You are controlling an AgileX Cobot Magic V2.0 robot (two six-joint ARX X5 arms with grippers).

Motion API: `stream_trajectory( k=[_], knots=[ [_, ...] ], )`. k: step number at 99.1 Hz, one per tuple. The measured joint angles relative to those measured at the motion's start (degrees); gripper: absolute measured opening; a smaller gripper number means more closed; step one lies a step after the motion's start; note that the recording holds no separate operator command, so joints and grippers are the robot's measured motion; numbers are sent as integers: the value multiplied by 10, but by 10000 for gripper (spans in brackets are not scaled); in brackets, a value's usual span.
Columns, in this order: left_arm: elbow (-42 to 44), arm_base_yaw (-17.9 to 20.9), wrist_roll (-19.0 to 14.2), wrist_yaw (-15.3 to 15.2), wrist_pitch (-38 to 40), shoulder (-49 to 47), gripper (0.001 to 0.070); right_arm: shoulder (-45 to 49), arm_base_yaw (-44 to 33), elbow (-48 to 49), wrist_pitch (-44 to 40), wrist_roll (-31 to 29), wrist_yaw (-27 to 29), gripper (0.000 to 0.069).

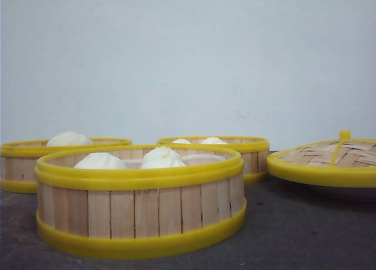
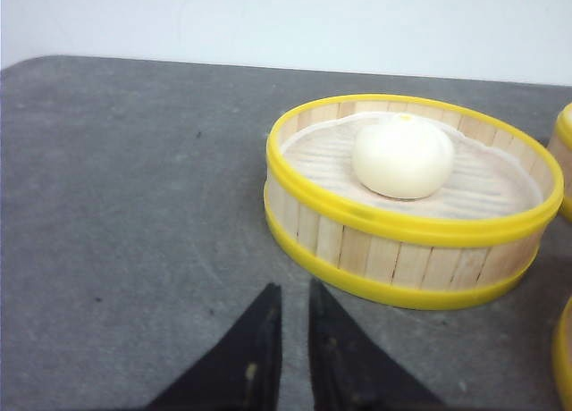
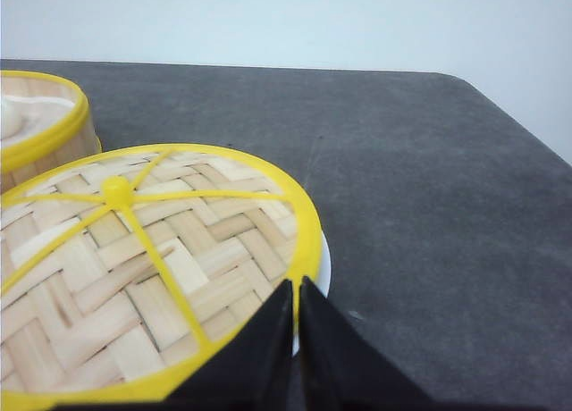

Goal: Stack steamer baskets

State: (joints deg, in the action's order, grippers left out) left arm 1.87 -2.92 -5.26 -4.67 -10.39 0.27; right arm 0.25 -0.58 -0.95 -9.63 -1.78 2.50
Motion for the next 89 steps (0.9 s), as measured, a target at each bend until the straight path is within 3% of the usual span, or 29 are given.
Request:
stream_trajectory(
  k=[16, 64, 89],
  knots=[
    [0, -1, -47, 0, 0, 0, 28, 0, 0, 0, 0, -50, 0, 5],
    [3, -1, -103, 1, -4, 0, 27, 0, 0, -4, -2, -196, -13, 4],
    [105, -1, -121, 1, -8, 38, 25, 45, 0, -120, -3, -212, -9, 4]
  ],
)
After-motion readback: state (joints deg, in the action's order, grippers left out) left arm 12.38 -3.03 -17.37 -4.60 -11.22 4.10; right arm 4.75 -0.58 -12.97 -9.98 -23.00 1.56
